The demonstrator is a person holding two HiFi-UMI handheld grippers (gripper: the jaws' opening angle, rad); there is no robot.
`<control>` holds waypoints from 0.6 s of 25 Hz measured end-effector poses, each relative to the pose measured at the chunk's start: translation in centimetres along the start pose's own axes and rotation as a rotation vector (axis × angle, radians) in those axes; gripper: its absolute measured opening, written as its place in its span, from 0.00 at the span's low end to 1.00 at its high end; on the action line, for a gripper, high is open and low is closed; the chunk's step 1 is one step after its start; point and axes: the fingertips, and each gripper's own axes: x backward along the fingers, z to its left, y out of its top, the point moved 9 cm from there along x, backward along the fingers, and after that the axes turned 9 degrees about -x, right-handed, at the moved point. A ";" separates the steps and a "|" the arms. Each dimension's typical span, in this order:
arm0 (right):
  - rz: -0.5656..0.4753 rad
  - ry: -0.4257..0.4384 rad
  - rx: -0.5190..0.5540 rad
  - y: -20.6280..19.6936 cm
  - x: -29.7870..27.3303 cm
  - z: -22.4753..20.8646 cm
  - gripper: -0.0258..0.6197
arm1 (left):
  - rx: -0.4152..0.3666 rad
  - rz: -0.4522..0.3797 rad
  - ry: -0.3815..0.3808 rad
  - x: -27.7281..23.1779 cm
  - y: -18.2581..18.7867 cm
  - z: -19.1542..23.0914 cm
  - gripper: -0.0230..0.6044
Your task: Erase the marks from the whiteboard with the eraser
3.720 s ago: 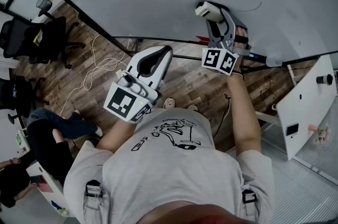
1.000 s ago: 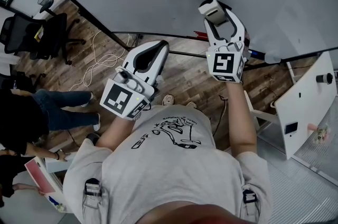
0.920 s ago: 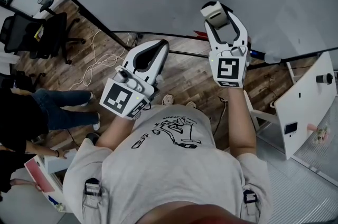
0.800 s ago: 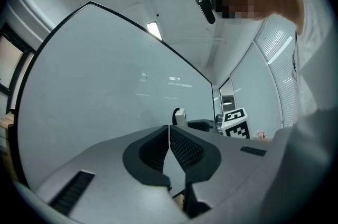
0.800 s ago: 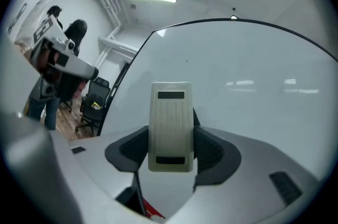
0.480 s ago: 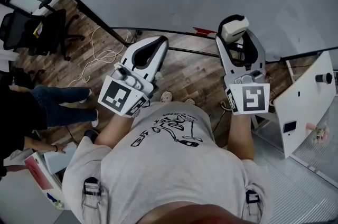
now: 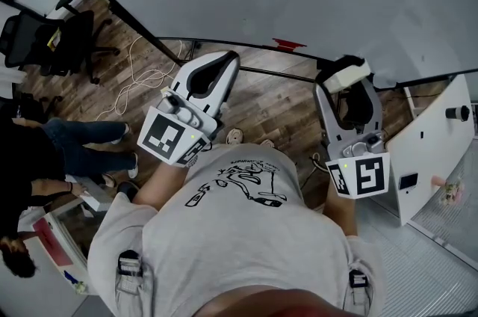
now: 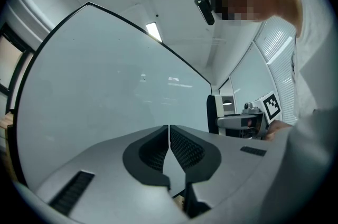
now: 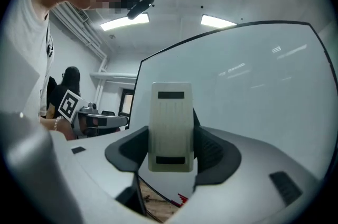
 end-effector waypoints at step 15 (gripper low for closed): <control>0.013 -0.022 -0.014 -0.4 2.1 0.1 0.44 | -0.005 -0.016 -0.008 -0.3 0.7 -0.9 0.08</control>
